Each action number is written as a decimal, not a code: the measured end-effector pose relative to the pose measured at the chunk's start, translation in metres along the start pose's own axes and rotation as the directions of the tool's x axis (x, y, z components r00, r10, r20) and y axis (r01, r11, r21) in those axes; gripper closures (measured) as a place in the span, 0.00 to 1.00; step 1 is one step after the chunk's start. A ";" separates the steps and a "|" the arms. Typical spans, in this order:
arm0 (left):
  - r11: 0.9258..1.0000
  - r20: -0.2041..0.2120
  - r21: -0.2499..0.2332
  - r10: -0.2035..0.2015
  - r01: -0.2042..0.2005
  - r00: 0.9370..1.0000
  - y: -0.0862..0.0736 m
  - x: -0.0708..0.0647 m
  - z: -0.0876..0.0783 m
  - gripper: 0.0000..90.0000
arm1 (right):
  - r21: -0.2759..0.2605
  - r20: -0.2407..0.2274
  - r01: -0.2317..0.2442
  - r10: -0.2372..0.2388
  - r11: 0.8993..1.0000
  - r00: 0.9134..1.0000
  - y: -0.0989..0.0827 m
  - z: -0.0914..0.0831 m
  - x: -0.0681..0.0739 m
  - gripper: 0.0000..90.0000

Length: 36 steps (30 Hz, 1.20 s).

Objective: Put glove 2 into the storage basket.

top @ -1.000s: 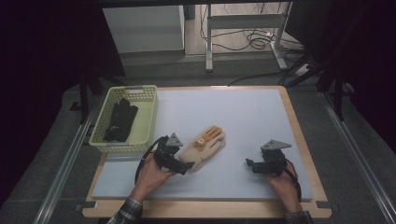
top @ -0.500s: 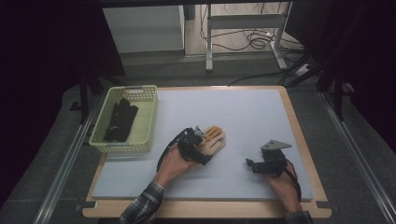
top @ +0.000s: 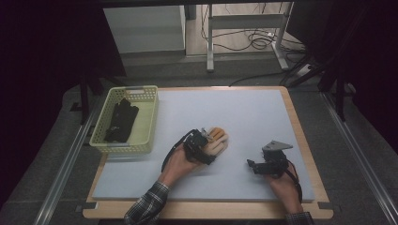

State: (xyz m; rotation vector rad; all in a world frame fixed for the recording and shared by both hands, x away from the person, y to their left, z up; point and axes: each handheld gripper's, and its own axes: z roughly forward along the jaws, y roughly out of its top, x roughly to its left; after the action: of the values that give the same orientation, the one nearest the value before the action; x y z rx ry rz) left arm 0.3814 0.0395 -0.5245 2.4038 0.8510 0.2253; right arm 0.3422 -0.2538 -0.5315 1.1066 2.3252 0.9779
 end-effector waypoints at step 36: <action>0.977 -0.140 -0.078 -0.206 0.197 0.968 0.021 0.075 -0.105 0.66 | -0.001 0.002 0.001 -0.001 1.000 1.000 0.000 0.000 0.000 0.20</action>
State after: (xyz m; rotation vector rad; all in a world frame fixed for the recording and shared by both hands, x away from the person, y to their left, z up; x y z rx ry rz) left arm 0.4158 0.1214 -0.4289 2.2437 1.1310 0.3483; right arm 0.3421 -0.2538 -0.5317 1.1050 2.3237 0.9773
